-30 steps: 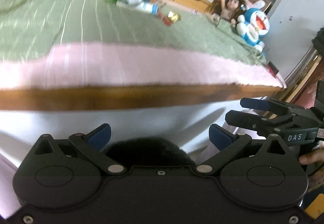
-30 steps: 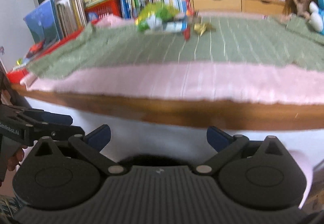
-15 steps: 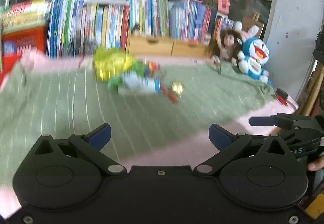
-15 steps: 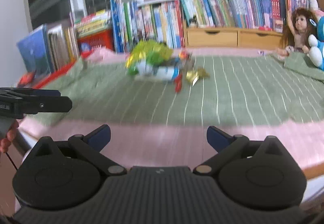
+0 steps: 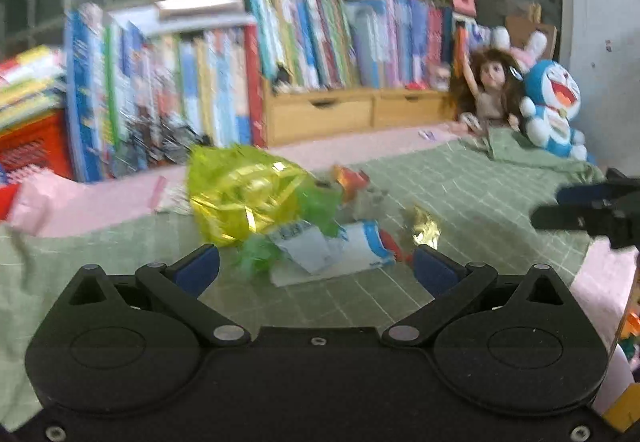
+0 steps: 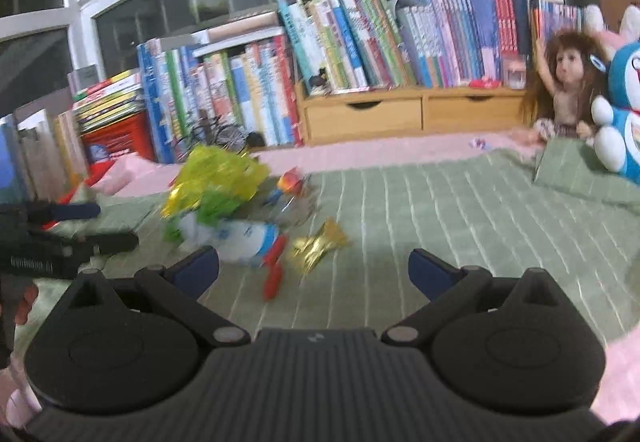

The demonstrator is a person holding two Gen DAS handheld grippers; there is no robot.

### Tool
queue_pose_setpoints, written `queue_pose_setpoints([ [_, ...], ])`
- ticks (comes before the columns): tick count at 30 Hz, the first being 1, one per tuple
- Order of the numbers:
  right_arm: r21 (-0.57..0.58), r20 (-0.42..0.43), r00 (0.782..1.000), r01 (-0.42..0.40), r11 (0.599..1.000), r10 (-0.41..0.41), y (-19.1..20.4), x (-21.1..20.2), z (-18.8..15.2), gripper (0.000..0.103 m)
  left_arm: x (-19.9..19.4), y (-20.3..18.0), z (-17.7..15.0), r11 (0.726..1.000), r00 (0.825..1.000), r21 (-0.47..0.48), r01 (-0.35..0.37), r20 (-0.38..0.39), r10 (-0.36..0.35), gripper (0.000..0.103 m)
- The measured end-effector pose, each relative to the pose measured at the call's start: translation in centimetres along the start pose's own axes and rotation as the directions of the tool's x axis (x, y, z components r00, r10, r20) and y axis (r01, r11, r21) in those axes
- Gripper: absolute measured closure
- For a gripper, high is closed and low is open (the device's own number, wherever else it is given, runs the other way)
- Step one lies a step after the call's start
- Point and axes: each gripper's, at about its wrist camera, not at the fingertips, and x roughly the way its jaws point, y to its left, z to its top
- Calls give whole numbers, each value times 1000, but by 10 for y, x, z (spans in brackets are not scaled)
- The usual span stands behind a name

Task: Organize books
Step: 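Grasp the gold candy wrapper with the right tool while the left tool grasps the green plastic wrap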

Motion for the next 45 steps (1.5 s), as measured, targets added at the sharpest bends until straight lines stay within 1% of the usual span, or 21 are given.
queue_pose_setpoints([
  [2,26,-4,1000,-25,999,25,-5,15,4,0,18,2,-1,1000,1000,6,10,-13,-10,0],
  [4,52,-31,997,-63,997,64,-9,31,6,0,35,4,-1,1000,1000,12,0,-22,0,0],
  [6,53,-47,996,-68,996,71,-9,46,8,0,52,9,1,1000,999,9,-9,-34,10,1],
  [10,-15,-82,996,-34,999,33,-2,74,8,0,73,17,5,1000,999,-16,3,-46,-4,1],
  [13,-68,-100,995,0,998,-7,3,93,5,0,87,21,6,999,998,-33,23,-59,-25,5],
  [15,-79,-113,994,-3,997,-6,3,102,3,1,94,21,6,999,997,-38,33,-68,-35,7],
  [16,-81,-119,993,-9,997,0,3,106,2,5,95,19,6,999,997,-35,37,-71,-39,7],
  [19,-92,-138,990,-1,996,-11,2,116,1,8,99,17,5,999,996,-16,36,-82,-37,9],
  [21,-86,-142,990,3,996,-16,0,120,1,12,98,18,5,999,996,-19,43,-76,-44,13],
  [23,-73,-146,989,0,997,-10,-3,123,1,16,98,20,5,998,996,-39,59,-70,-61,23],
  [25,-77,-150,989,1,997,-12,-3,126,3,23,98,25,5,995,994,-65,70,-74,-74,30],
  [27,-98,-150,989,-2,995,-13,-2,129,3,27,98,28,6,994,994,-84,72,-74,-78,30],
  [30,-133,-141,990,1,991,-20,1,128,1,29,96,29,6,993,994,-88,74,-74,-81,31],
  [32,-137,-146,989,-5,991,-16,1,129,0,36,95,28,6,994,994,-84,74,-74,-80,31],
  [33,-135,-154,988,-14,991,-8,1,130,0,43,94,28,5,994,994,-84,75,-73,-81,31],
  [35,-140,-155,988,-20,990,-2,0,131,0,46,92,29,5,993,994,-94,76,-72,-83,31],
  [37,-152,-152,988,-20,988,-3,1,131,0,54,89,30,5,991,994,-108,80,-71,-88,31],
  [39,-157,-141,990,-18,987,-5,2,127,1,58,86,32,4,988,993,-133,81,-71,-91,31],
  [41,-141,-134,991,-28,990,9,1,123,2,59,82,34,5,986,994,-147,82,-66,-92,31],
  [45,-125,-129,991,-54,991,38,2,113,1,61,70,33,6,986,994,-145,84,-61,-93,31],
])
